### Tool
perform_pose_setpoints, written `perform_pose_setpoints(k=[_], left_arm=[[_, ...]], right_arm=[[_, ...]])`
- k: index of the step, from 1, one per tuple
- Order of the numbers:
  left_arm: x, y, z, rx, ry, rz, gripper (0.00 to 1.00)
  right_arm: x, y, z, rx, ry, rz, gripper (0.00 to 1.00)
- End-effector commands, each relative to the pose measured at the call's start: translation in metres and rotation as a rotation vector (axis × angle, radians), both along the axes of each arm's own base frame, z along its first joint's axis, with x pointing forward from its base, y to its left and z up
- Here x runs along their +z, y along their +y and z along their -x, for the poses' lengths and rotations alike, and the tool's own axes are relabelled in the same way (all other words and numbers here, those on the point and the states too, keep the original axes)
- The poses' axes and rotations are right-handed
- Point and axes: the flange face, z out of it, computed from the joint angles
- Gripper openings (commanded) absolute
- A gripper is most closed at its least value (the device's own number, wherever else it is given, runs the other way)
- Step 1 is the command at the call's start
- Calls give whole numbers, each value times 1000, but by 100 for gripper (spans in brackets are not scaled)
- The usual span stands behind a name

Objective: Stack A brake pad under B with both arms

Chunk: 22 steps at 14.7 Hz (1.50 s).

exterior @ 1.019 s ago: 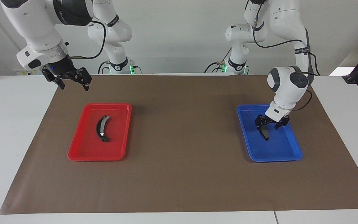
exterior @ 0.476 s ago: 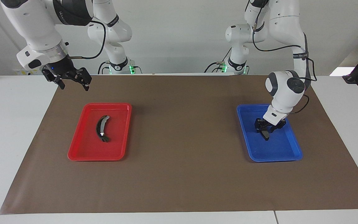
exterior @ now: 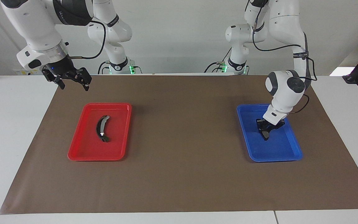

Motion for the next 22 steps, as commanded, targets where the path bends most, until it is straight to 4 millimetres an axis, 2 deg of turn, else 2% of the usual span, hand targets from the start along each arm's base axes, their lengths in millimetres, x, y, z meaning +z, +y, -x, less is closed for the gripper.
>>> perform_pose_setpoints(k=[1, 3, 4, 5, 6, 7, 8, 10, 12, 15, 18, 20, 22], left_arm=[[42, -6, -6, -7, 4, -7, 29], [61, -33, -13, -45, 7, -6, 28], [65, -49, -15, -66, 4, -6, 26], [66, -70, -14, -76, -5, -3, 22], [65, -99, -8, -79, -8, 0, 16], [68, -130, -2, -77, -18, 6, 9], [68, -160, 6, -80, -28, 12, 1], [69, -205, 18, -98, -56, 29, 1], [62, -249, 20, -76, -54, 65, 1], [38, -318, 24, 18, -46, 112, 1], [11, -360, 34, 38, -56, 130, 1], [-4, -371, 35, 53, -57, 133, 1], [-7, -372, 36, 50, -59, 135, 5]], right_arm=[[1, 0, 6, 11, -6, -5, 100], [-1, -1, 5, 17, -12, -5, 100], [-9, -3, 6, 16, -11, -7, 100], [-21, -3, 10, 17, -20, -9, 100], [-44, 1, 12, 21, -28, -29, 100], [-54, 3, 15, 22, -43, -42, 100], [-71, 3, 15, 33, -32, -46, 100], [-115, 2, 11, 74, -39, -47, 100], [-171, 2, 18, 80, -71, -43, 100], [-234, 0, 26, 127, -124, -36, 100], [-270, -2, 27, 131, -139, -32, 100], [-283, -4, 24, 144, -145, -30, 100], [-290, -4, 22, 144, -153, -28, 100]])
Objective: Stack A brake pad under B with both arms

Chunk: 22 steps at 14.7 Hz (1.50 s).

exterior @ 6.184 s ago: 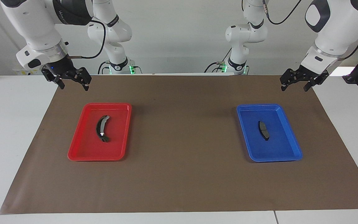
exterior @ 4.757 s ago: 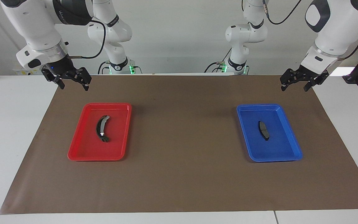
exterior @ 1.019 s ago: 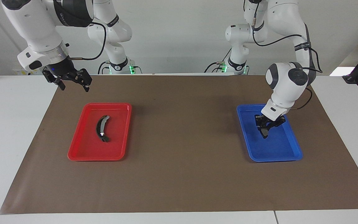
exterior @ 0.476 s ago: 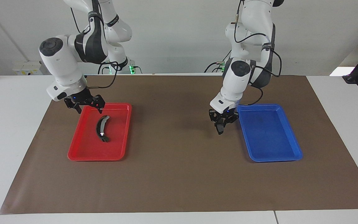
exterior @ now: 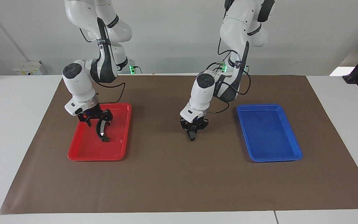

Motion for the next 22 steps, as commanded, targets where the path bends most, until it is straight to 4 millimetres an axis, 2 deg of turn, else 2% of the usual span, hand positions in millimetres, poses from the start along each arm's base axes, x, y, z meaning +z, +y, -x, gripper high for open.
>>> perform_pose_setpoints(k=[1, 2, 3, 4, 6, 7, 8, 9, 11, 13, 14, 16, 18, 20, 22], left_arm=[[4, -1, -6, 20, -11, 13, 15], [2, 0, -5, 20, -8, 10, 46], [0, 1, -4, 23, -2, 7, 92], [2, 0, -3, 20, 3, 3, 100], [18, 4, -5, 23, 2, 2, 100], [36, 14, -8, 27, 7, -3, 100], [57, 33, -15, 49, 15, -10, 100], [84, 58, -21, 64, 29, -20, 100], [121, 119, -36, 4, 62, -50, 100], [149, 185, -45, -49, 108, -74, 100], [160, 219, -49, -54, 124, -76, 100], [181, 286, -54, -105, 132, -75, 100], [201, 336, -51, -145, 120, -73, 100], [226, 371, -40, -132, 127, -74, 100], [249, 392, -28, -103, 153, -73, 100]], right_arm=[[-10, -5, -1, 14, -14, -10, 100], [-17, -5, -1, 13, -2, -10, 100], [-23, -6, -1, 11, 7, -10, 99], [-22, -4, -2, 10, 0, -10, 97], [-22, -6, -3, 8, -6, -9, 90], [-22, -6, -2, 11, -7, -9, 83], [-24, -6, -2, 11, -4, -9, 73], [-30, -6, -2, 12, 7, -9, 56], [-29, -4, -3, 8, 13, -10, 0], [-27, -4, -6, 11, 23, -9, 0], [-20, -4, -11, 10, 32, -10, 0], [7, 1, -26, 14, 65, -13, 0], [36, 9, -40, 11, 92, -15, 0], [58, 53, -51, 51, 87, -14, 0], [61, 106, -54, 37, 79, -16, 0]])
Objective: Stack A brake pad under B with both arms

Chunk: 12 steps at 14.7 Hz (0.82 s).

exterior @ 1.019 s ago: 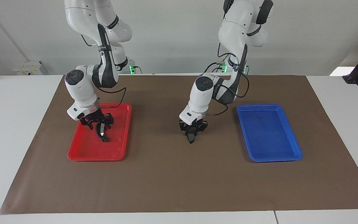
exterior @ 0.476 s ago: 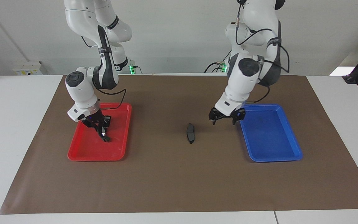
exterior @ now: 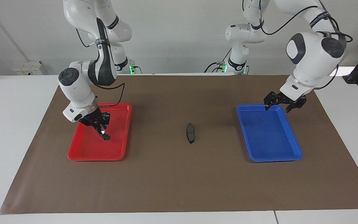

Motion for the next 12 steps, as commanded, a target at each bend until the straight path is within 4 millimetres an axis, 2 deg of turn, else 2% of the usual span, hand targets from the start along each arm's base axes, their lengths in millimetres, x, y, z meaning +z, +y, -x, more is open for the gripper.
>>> perform_pose_setpoints(k=[1, 3, 5, 7, 8, 12], left_arm=[[36, 17, 19, 12, 33, 0, 100], [58, 23, 21, 8, 30, -32, 100], [77, 23, 23, 0, 28, -48, 100], [91, 23, 26, 0, 31, -48, 100], [93, 23, 26, 0, 31, -48, 100], [91, 18, 27, -8, 31, -50, 100]], right_arm=[[4, 78, -3, -7, -3, -14, 0], [8, 135, -2, -21, -1, -17, 0], [0, 202, -11, -63, 10, -12, 0], [-12, 259, -18, -66, 2, -14, 0], [-15, 278, -17, -67, -3, -17, 0], [-38, 322, -7, -136, -49, -39, 0]])
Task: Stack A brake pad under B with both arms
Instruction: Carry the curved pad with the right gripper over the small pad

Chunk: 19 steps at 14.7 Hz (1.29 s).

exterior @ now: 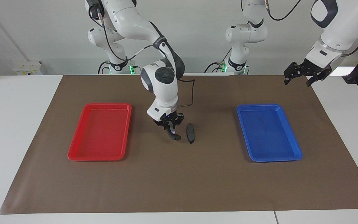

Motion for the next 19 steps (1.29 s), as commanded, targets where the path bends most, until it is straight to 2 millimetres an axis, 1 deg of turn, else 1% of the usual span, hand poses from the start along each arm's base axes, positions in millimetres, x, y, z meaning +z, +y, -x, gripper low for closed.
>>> perform_pose_setpoints(k=[1, 3, 4, 7, 9, 14, 19], left_arm=[[2, -1, 0, -18, 5, -18, 100], [2, -3, 0, -23, 3, -19, 100], [2, -2, 0, -20, 6, -18, 100], [1, -1, 1, -10, 9, -18, 100], [2, 1, 1, -6, 6, -18, 100], [1, 3, 1, -3, 9, -18, 100], [1, 3, 1, -3, 9, -18, 100]], right_arm=[[-5, 23, -3, -66, -42, -27, 0], [-14, 46, 12, -40, -33, -24, 0], [-17, 51, 15, -60, -38, -27, 0], [-29, 54, 16, -73, -38, -18, 0], [-33, 63, 20, -62, -50, -26, 0], [-37, 64, 20, -84, -65, -41, 0], [-40, 58, 16, -105, -71, -41, 0]])
